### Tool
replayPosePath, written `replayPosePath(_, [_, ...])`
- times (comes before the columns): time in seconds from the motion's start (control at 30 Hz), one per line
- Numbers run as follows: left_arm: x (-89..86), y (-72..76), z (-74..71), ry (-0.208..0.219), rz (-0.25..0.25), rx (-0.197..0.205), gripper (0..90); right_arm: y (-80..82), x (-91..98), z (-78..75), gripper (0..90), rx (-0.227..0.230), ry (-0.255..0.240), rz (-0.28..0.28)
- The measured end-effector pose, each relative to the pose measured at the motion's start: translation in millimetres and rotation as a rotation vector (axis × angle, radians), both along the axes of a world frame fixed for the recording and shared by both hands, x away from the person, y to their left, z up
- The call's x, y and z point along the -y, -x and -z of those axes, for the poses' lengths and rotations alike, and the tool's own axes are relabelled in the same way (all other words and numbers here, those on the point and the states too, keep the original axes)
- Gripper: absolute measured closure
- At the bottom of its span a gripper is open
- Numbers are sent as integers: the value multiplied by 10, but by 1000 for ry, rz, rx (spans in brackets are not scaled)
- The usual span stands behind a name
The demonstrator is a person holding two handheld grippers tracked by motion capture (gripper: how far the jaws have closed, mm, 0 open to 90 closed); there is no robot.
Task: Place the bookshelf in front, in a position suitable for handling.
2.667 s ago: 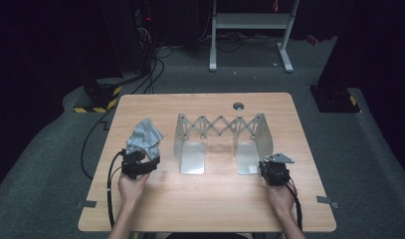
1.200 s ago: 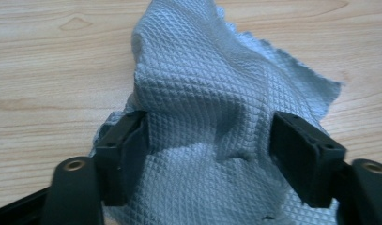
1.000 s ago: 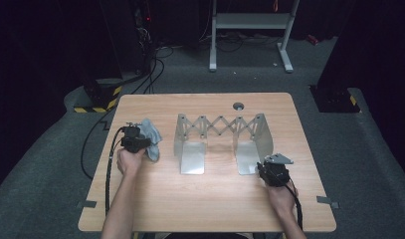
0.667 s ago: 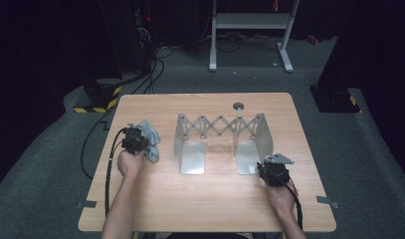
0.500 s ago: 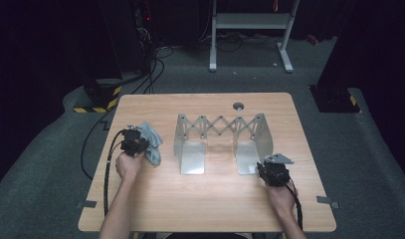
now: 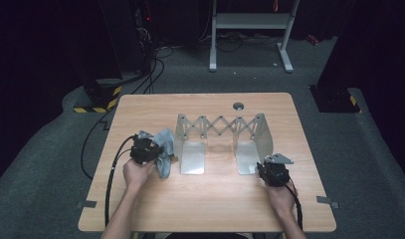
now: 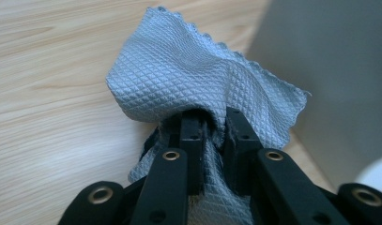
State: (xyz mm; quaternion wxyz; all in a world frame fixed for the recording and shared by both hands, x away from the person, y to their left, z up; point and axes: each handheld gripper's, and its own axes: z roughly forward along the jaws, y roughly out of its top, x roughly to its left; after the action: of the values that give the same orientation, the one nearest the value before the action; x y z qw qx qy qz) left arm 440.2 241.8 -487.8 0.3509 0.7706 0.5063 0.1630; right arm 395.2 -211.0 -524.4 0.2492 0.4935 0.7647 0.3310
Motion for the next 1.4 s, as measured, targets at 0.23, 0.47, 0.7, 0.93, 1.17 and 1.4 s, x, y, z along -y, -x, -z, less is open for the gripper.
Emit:
replayPosePath(0.23, [208, 127, 85, 20, 73, -15, 797, 4, -6, 0, 738, 4, 8, -1])
replayPosePath(0.47, [297, 205, 128, 12, 107, -33, 797, 7, -11, 0, 737, 4, 9, 2])
replayPosePath(0.7, [393, 276, 186, -2, 132, -50, 797, 6, -8, 0, 737, 4, 8, 1])
replayPosePath(0.93, [415, 315, 195, -5, 127, -59, 798, 7, -10, 0, 737, 4, 8, 2])
replayPosePath(1.17, [382, 346, 107, 68, 128, -39, 797, 8, -12, 0, 736, 4, 9, 2])
replayPosePath(1.4, [329, 406, -19, 129, 119, 0, 797, 8, -12, 0, 735, 4, 9, 1])
